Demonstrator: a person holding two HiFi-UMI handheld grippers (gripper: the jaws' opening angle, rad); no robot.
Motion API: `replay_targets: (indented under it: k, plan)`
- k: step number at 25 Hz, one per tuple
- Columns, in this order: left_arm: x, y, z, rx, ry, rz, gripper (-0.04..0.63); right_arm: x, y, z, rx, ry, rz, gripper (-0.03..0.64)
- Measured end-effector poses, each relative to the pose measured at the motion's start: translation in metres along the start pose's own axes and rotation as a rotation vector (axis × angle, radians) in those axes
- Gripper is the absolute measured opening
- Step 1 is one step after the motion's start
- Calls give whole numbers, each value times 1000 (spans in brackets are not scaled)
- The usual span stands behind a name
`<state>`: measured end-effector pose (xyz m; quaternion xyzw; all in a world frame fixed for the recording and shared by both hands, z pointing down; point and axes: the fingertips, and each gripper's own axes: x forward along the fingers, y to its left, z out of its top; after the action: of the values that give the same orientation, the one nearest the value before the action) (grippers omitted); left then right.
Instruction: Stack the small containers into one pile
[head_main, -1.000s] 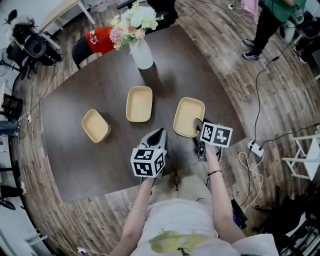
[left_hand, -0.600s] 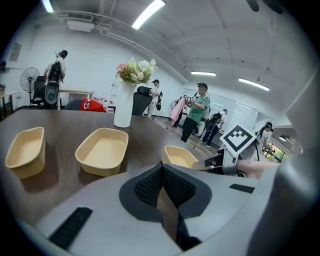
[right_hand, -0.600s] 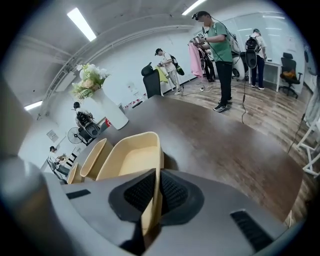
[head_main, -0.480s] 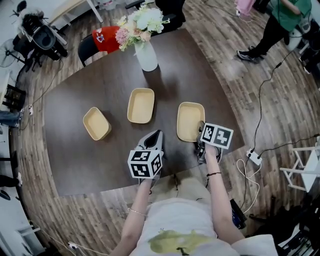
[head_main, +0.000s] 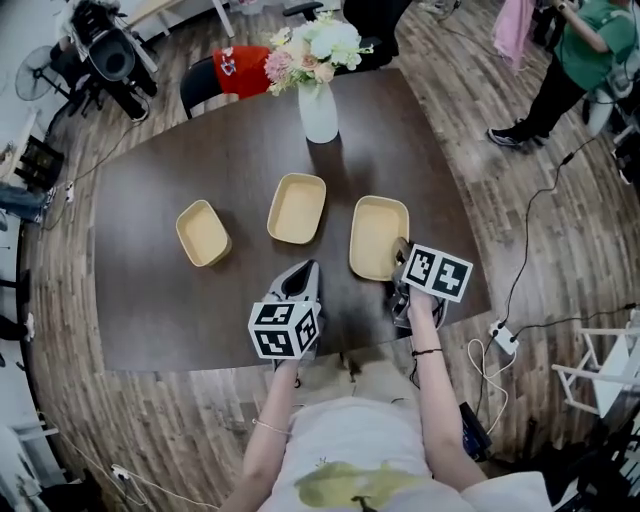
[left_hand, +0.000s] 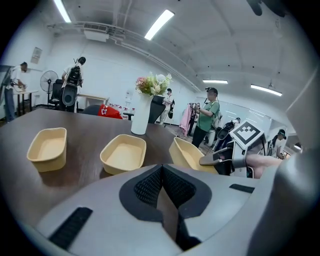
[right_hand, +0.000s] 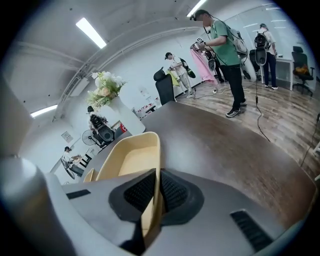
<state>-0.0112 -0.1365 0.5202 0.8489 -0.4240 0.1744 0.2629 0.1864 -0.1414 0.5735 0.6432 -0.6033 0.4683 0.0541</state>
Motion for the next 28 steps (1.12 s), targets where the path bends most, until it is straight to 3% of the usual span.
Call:
replay_targets:
  k: [10, 28]
  plan:
    - [-26, 48, 16, -23, -27, 37, 25, 12, 55, 10, 17, -40, 39, 35]
    - [-46, 129, 27, 2, 26, -69, 25, 59, 143, 15, 69, -142, -24, 37]
